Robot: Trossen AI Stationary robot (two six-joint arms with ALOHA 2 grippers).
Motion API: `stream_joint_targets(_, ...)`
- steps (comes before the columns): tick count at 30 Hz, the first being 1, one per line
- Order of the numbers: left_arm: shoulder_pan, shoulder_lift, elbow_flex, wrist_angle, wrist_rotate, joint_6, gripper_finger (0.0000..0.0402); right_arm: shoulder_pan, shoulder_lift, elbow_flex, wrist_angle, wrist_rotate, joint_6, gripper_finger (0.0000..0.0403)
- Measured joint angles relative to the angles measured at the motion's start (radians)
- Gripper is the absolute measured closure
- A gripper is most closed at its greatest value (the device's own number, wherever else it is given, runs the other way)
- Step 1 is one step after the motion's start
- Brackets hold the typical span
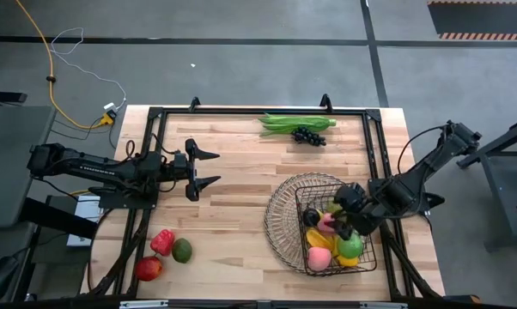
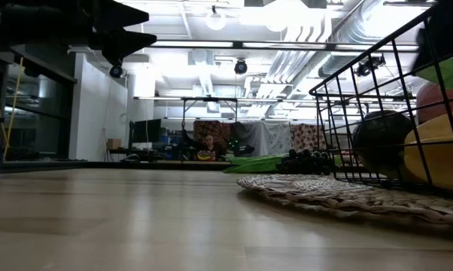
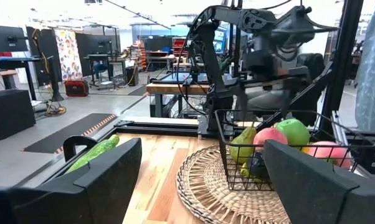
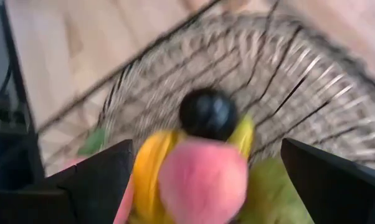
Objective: Build produce basket
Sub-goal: Put the peach into the wire basket, then put the green lime into the wire basket
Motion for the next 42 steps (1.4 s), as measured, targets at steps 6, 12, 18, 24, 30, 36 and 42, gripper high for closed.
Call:
stream_joint_targets(6, 0.000, 0.000, 0.000, 0.007, 0.000, -0.016, 0.0076, -0.117, -0.063, 0.000, 0.011, 0.167, -0.150, 0.0009)
stream_joint_targets(12, 0.000, 0.000, 0.000, 0.010, 0.000, -0.016, 0.0076, -0.282, -0.115, 0.000, 0.153, 0.144, -0.486, 0.0009)
stream_joint_targets(18, 0.000, 0.000, 0.000, 0.019, 0.001, -0.016, 0.0076, -0.480, -0.117, -0.095, 0.628, -0.215, -0.876, 0.0009)
stream_joint_targets(24, 0.000, 0.000, 0.000, 0.019, 0.004, -0.016, 0.0076, -0.705, -0.088, -0.354, 1.193, -0.504, -1.076, 0.0008)
stream_joint_targets(30, 0.000, 0.000, 0.000, 0.028, 0.003, -0.001, 0.0076, -0.852, -0.054, -0.472, 1.440, -0.506, -1.070, 0.0008)
stream_joint_targets(36, 0.000, 0.000, 0.000, 0.027, 0.004, -0.011, 0.0076, -0.861, -0.029, -0.477, 1.472, -0.513, -1.028, 0.0008)
stream_joint_targets(42, 0.000, 0.000, 0.000, 0.025, 0.006, -0.016, 0.0076, -0.861, -0.007, -0.477, 1.485, -0.513, -1.020, 0.0008)
